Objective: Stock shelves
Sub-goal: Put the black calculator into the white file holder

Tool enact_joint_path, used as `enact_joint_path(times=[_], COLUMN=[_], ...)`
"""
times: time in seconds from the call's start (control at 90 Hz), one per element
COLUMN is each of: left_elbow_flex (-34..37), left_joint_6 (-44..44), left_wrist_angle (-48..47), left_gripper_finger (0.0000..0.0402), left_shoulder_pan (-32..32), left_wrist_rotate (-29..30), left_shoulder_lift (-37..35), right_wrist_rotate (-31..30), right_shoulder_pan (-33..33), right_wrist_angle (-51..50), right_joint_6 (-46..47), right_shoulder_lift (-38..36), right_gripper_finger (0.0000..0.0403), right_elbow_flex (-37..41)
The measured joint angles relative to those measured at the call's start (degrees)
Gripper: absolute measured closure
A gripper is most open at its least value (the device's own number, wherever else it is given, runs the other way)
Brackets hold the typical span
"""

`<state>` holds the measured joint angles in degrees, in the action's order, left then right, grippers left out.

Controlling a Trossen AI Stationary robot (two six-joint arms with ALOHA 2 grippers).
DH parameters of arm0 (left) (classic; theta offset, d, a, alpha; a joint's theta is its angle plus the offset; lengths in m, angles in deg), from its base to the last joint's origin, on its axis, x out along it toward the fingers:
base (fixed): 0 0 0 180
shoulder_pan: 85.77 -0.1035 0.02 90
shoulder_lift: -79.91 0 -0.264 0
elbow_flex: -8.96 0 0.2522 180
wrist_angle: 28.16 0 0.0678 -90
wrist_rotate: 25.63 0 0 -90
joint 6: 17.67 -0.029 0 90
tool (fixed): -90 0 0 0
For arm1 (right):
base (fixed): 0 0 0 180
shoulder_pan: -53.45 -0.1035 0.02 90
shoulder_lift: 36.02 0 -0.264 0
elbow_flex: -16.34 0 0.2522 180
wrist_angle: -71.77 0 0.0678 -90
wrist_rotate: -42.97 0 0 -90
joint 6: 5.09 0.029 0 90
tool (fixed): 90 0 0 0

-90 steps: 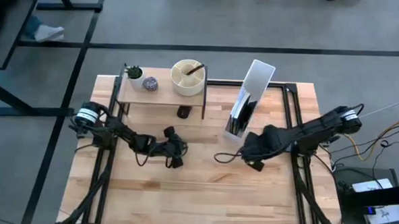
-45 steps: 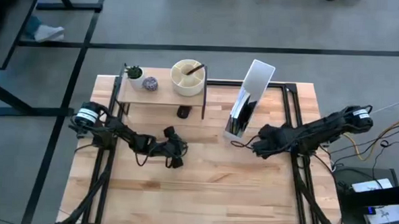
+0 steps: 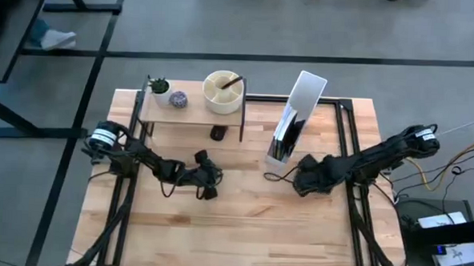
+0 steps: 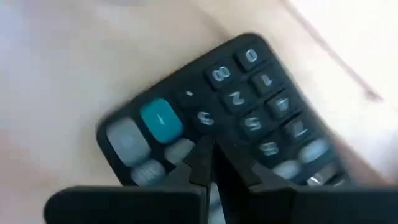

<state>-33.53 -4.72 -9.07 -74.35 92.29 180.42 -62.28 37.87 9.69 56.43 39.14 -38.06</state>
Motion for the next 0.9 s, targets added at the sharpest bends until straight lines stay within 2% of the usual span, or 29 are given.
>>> enact_joint_path(times=[0.1, 0.233, 0.322, 0.422, 0.678, 0.778, 0.9], left_elbow_flex=[0.0, 0.0, 0.1, 0.1, 0.2, 0.4, 1.0], left_joint_6=[0.0, 0.0, 0.1, 0.2, 0.6, 0.9, 1.1], left_wrist_angle=[0.1, 0.2, 0.2, 0.2, 0.2, 0.4, 0.8], left_gripper_finger=[0.0335, 0.0335, 0.0335, 0.0335, 0.0335, 0.0335, 0.0335], left_shoulder_pan=[0.0, 0.0, 0.0, 0.0, 0.2, 0.2, 0.2], left_wrist_rotate=[-0.2, -0.2, -0.2, -0.2, -0.1, -0.1, 0.0], left_shoulder_lift=[0.0, 0.0, 0.0, 0.0, 0.0, 0.0, 0.0], right_wrist_rotate=[1.1, 5.7, 9.0, 10.0, 18.7, 18.8, 18.7], right_shoulder_pan=[-1.6, -3.3, -5.9, -9.1, -13.7, -14.3, -14.2], right_wrist_angle=[-0.3, -7.1, -13.1, -16.2, -15.9, -12.7, -9.8], right_joint_6=[1.3, 9.6, 17.9, 29.1, 45.3, 49.5, 52.7], right_shoulder_lift=[0.1, -0.5, -0.5, -0.5, -0.1, -0.1, -0.1], right_gripper_finger=[0.0403, 0.0392, 0.0369, 0.0329, 0.0225, 0.0211, 0.0212], right_elbow_flex=[-5.3, -11.1, -14.4, -16.5, -13.9, -11.0, -6.3])
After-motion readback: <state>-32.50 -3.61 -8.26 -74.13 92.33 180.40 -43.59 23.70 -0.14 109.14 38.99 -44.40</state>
